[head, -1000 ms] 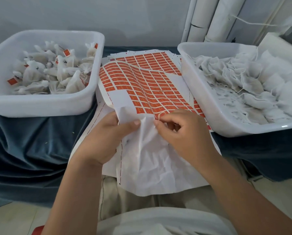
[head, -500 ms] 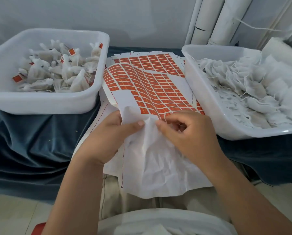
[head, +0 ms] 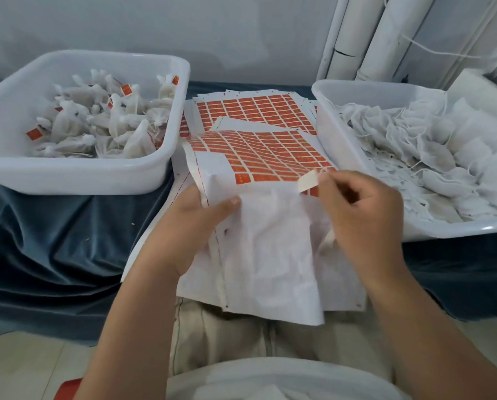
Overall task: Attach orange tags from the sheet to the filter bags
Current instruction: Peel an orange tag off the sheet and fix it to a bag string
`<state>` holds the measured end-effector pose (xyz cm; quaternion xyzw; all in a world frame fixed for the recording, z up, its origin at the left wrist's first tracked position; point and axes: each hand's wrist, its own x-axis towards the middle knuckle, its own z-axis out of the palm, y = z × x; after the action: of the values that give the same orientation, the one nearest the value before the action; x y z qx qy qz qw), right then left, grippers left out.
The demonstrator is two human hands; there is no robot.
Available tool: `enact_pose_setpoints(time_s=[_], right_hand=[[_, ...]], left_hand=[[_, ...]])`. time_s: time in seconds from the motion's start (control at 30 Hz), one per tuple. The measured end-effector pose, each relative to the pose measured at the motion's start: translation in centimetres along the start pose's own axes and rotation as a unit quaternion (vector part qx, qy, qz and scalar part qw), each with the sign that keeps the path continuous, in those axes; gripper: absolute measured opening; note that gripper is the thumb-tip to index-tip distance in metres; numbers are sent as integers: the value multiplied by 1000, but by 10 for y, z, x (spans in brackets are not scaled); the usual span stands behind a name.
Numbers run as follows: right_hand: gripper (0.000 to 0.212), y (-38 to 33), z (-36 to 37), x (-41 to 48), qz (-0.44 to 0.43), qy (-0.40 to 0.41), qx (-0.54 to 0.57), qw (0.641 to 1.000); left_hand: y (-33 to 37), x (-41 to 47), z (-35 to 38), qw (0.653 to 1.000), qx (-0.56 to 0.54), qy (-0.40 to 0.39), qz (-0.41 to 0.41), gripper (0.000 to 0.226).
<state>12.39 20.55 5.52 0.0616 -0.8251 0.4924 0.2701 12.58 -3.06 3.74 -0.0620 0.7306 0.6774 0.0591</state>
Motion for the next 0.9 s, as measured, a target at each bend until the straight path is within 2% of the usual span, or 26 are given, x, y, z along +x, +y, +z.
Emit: enact_pose_setpoints(time_s=[0.1,0.17,0.2,0.27,0.3,0.33,0.37,0.4,0.43,0.47,0.5,0.53,0.67,0.77,0.9], right_hand=[[22,-6,-4,-3,48,26,94,994],[27,-10,-5,-5,83,3,145,986],[29,-11,-5,-6,92,-8,158,983],[28,-12,-3,-8,102,-28,180,978],[27,-13,-2,-9,110,-39,190,975],[26,-13,0,-10,117,-51,196,972],[26,-13,2,-11,124,-60,200,970],[26,-13,5,-12,131,-68,204,968],[25,-13,7,-14,138,-73,208,966],[24,-14,9,-15,142,-76,210,964],[24,-14,11,-16,144,-75,208,965],[25,-15,12,-17,143,-75,205,965],[28,-16,12,-19,142,-77,212,964],[26,-17,12,-20,154,-79,222,960],[23,-18,14,-21,161,-67,244,954]], left_hand=[[0,3,13,980,146,135,17,77],[-5,3,17,958,214,184,41,100],[-8,2,18,941,266,199,59,105],[-13,-1,23,891,385,217,102,96],[-11,-4,27,873,416,221,123,81],[-9,-6,32,870,416,219,150,61],[-5,-9,37,888,378,200,171,40],[1,-12,42,922,308,161,170,31],[9,-16,48,964,198,103,143,44],[16,-21,53,992,69,42,95,60],[19,-23,56,999,-12,3,48,70],[20,-24,58,998,-56,-13,37,72],[20,-30,61,992,-99,28,77,31],[20,-31,59,990,-127,8,67,32],[20,-31,58,989,-110,-29,93,33]])
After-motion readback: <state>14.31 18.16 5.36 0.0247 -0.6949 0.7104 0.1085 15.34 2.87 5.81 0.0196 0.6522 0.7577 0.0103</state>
